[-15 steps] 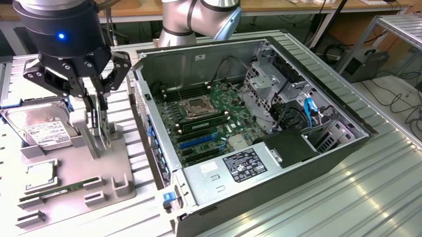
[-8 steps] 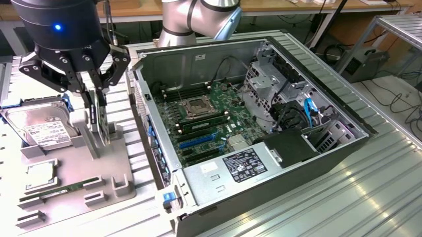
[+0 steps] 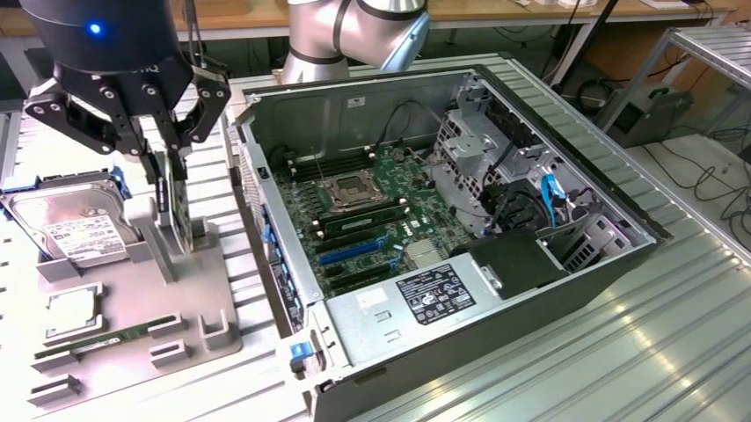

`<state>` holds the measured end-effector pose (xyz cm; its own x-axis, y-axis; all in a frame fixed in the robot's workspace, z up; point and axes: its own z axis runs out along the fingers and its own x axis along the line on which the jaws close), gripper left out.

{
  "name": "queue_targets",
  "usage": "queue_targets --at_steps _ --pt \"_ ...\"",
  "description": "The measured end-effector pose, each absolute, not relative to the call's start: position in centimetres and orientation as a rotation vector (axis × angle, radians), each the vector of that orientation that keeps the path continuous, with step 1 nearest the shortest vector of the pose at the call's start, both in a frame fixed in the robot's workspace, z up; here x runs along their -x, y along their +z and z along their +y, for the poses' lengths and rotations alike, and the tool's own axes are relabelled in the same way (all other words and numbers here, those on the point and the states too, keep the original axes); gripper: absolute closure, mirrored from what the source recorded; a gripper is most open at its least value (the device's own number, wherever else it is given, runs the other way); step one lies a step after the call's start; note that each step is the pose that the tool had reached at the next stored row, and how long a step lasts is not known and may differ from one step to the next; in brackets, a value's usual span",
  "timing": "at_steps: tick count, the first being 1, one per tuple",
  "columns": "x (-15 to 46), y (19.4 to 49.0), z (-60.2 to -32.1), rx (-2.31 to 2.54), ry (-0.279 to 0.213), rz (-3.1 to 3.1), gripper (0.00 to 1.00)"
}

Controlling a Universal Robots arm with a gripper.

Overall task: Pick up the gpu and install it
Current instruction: 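Pick up the gpu and move the gpu toward the slot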

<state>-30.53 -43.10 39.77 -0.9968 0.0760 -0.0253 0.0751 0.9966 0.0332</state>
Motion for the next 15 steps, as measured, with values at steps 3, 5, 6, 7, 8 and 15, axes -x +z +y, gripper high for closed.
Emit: queue_targets --at_steps 3,5,6,7,8,15 --pt "30.5 40.2 -43.1 -0.118 0.050 3.112 0.74" --pt "30.5 40.5 -43.1 -0.118 0.050 3.112 0.74" --pt "30.5 40.6 -43.1 -0.118 0.050 3.112 0.74" --pt "30.5 40.7 -43.1 -0.118 0.050 3.112 0.74" --pt "30.5 40.9 -43.1 -0.118 0.050 3.112 0.74" --pt "30.5 41.7 -43.1 -0.118 0.050 3.112 0.74"
